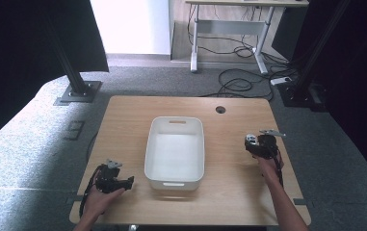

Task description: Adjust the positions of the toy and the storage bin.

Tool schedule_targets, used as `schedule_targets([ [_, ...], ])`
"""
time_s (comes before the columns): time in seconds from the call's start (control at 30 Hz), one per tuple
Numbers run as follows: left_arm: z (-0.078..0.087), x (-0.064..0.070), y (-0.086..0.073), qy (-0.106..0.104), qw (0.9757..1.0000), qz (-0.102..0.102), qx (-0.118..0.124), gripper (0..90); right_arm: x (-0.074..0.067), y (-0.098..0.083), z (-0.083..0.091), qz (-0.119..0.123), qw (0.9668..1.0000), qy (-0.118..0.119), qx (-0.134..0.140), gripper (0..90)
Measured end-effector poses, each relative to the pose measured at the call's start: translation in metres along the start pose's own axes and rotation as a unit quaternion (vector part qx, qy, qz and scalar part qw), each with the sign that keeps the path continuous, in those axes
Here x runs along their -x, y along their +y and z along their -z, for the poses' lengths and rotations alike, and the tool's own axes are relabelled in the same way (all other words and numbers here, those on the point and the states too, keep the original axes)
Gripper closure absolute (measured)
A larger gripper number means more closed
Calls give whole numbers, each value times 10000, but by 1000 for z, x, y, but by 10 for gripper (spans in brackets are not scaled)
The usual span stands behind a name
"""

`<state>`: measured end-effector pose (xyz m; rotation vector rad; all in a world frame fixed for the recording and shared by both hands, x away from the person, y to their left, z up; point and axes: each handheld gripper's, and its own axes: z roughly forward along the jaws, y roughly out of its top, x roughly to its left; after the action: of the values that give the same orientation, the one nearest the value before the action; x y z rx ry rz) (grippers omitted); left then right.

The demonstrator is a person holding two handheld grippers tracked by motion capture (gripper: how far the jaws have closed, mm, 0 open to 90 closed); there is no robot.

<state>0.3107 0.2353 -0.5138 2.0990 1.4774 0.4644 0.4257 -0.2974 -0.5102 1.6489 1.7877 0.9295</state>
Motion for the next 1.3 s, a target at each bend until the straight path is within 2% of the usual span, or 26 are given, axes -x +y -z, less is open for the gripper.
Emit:
schedule_targets([
  [0.6, -1, -1, -1, 15, 10000, 13, -24, 245, 1, -1, -11, -75, 10000, -28, -51, 341],
  [1.03, -3, -4, -1, 12, 10000, 61, -55, 245, 6, -2, -22, -138, 9999, -30, -90, 342],
  [1.3, -3, -4, -1, 3, 10000, 60, -58, 245, 15, -1, -25, -245, 9996, -95, -99, 342],
])
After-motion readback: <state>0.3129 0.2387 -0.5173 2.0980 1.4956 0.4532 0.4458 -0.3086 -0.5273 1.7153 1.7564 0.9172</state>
